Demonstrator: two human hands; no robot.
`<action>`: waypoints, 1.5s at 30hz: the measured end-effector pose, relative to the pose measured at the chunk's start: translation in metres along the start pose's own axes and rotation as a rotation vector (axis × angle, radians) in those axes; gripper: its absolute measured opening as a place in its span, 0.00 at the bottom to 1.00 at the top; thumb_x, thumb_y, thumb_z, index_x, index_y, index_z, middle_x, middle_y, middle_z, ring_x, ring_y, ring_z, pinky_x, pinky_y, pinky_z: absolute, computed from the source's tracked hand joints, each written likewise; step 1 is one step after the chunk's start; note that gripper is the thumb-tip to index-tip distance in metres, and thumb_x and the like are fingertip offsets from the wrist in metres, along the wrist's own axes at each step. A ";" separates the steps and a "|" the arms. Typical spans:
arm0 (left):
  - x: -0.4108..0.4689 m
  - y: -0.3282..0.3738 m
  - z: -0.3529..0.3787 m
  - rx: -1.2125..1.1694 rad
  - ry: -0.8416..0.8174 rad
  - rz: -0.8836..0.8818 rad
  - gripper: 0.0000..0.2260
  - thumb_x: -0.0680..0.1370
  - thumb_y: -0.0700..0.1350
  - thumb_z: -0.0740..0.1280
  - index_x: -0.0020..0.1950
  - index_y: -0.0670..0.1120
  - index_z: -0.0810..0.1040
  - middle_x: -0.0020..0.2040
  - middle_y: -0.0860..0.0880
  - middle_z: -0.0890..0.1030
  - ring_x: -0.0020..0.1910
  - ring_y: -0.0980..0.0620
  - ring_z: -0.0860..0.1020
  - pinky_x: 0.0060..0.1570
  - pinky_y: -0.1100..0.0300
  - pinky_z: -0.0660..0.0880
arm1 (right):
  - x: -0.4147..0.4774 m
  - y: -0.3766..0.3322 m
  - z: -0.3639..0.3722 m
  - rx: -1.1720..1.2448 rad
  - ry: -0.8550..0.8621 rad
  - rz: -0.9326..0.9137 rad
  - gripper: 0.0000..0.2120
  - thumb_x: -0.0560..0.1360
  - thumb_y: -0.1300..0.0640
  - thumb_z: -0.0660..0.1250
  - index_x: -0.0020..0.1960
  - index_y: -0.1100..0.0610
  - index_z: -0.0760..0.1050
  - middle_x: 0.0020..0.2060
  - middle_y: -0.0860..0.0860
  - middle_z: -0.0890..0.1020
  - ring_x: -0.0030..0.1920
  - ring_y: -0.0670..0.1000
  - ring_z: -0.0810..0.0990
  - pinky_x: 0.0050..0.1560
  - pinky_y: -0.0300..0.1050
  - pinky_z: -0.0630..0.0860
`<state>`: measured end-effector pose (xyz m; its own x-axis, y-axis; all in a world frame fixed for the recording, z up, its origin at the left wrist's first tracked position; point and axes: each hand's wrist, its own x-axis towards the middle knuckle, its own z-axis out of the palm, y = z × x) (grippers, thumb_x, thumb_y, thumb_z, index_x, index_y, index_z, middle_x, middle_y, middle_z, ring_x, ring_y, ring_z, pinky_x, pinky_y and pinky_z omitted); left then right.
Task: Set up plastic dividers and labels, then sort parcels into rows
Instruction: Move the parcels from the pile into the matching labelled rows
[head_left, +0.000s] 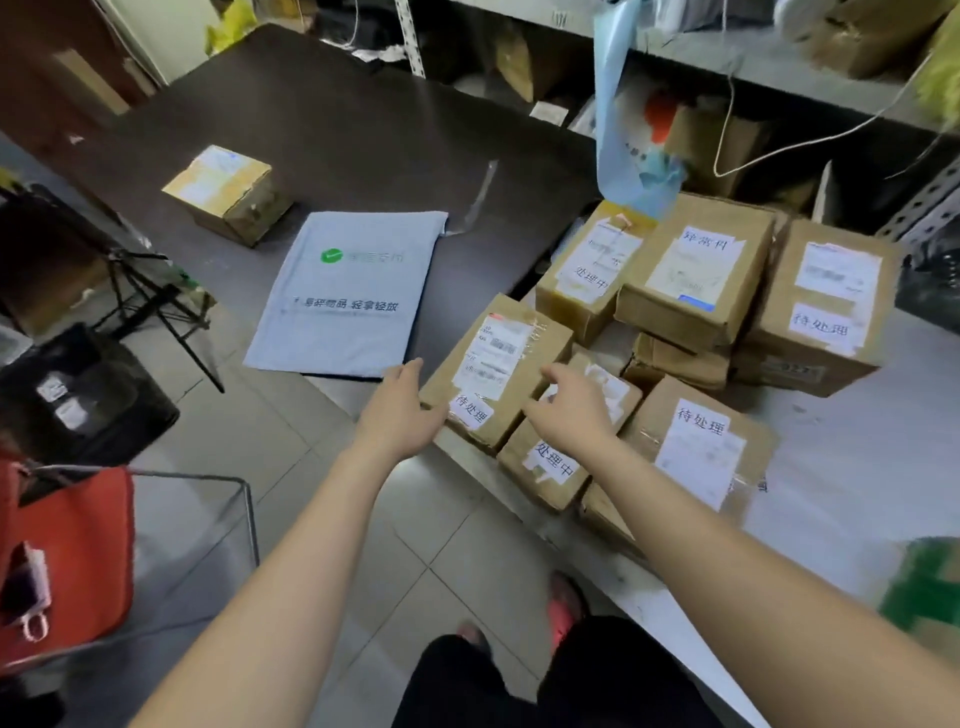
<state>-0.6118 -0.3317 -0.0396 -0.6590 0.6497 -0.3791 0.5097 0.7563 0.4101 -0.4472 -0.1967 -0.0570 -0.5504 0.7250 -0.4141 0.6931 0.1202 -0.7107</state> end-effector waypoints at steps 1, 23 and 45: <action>0.012 -0.002 0.003 -0.030 -0.040 0.000 0.35 0.80 0.52 0.67 0.83 0.46 0.57 0.81 0.47 0.62 0.75 0.46 0.67 0.68 0.51 0.67 | 0.004 -0.003 0.006 0.025 0.026 0.034 0.26 0.76 0.59 0.66 0.74 0.56 0.71 0.61 0.52 0.80 0.56 0.52 0.79 0.51 0.42 0.72; 0.100 0.014 -0.031 -0.277 -0.195 0.496 0.27 0.74 0.49 0.75 0.70 0.51 0.71 0.64 0.57 0.73 0.56 0.57 0.74 0.53 0.53 0.74 | -0.006 -0.065 0.032 0.476 0.611 0.267 0.24 0.74 0.63 0.73 0.63 0.40 0.74 0.47 0.31 0.76 0.36 0.32 0.81 0.42 0.34 0.82; -0.184 0.183 0.045 -0.389 -0.275 0.818 0.30 0.67 0.57 0.76 0.68 0.54 0.75 0.60 0.56 0.74 0.59 0.50 0.78 0.60 0.44 0.78 | -0.305 0.077 -0.111 0.516 0.893 0.149 0.23 0.72 0.56 0.74 0.64 0.40 0.79 0.49 0.34 0.84 0.49 0.43 0.85 0.52 0.52 0.84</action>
<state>-0.3723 -0.3093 0.0677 0.0001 0.9999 -0.0139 0.5029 0.0120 0.8643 -0.1740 -0.3333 0.0782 0.2150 0.9719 -0.0959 0.3266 -0.1641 -0.9308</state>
